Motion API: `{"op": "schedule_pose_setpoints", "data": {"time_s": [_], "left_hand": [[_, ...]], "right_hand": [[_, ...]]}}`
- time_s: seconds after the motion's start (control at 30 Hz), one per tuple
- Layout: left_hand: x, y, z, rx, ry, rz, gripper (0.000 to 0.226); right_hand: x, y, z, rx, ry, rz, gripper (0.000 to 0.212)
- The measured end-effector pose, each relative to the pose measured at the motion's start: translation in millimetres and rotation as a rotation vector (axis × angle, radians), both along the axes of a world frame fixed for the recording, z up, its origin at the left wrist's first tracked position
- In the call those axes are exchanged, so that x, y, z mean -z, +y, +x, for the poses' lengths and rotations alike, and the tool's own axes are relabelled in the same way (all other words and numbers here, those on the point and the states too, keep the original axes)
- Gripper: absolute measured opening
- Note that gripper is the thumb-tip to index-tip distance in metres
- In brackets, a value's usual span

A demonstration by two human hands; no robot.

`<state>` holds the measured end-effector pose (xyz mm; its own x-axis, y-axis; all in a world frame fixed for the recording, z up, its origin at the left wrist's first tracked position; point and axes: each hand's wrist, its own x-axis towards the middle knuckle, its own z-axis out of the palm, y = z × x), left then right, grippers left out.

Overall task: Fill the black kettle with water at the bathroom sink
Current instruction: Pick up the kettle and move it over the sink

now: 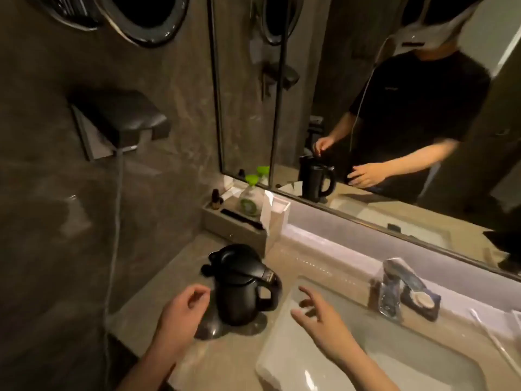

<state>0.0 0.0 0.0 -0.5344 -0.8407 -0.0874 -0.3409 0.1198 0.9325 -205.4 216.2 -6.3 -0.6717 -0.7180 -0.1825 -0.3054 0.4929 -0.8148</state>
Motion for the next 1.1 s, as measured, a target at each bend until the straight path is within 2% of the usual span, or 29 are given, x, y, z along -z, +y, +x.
{"op": "schedule_pose_setpoints", "data": {"time_s": [0.07,0.13,0.23,0.3,0.57,0.77,0.97,1.1], "left_hand": [[-13,-17,-17,-0.03,-0.052,-0.255,0.014],[-32,-28,-36,0.018,-0.068,-0.347,0.023],[-30,-31,-49,0.108,-0.151,-0.378,0.032],[-27,-33,-53,0.146,-0.216,-0.379,0.035],[-27,-41,-60,0.189,-0.295,-0.397,0.038],[-43,-43,-76,0.23,-0.186,-0.473,0.037],[-64,-6,-118,0.367,0.036,-0.308,0.033],[-83,36,-151,0.569,0.068,-0.462,0.035]], "right_hand": [[-1,-41,3,-0.065,0.038,-0.033,0.069],[-2,-69,0,-0.098,0.061,-0.061,0.064],[10,-89,0,-0.093,0.006,-0.084,0.031],[15,-97,-2,-0.08,-0.06,-0.108,0.018],[24,-106,13,0.055,-0.118,-0.305,0.012],[-8,-93,8,0.087,-0.055,-0.411,0.017],[-29,-38,-12,0.16,0.034,-0.376,0.017],[-29,12,-19,0.258,0.072,-0.347,0.022]]}}
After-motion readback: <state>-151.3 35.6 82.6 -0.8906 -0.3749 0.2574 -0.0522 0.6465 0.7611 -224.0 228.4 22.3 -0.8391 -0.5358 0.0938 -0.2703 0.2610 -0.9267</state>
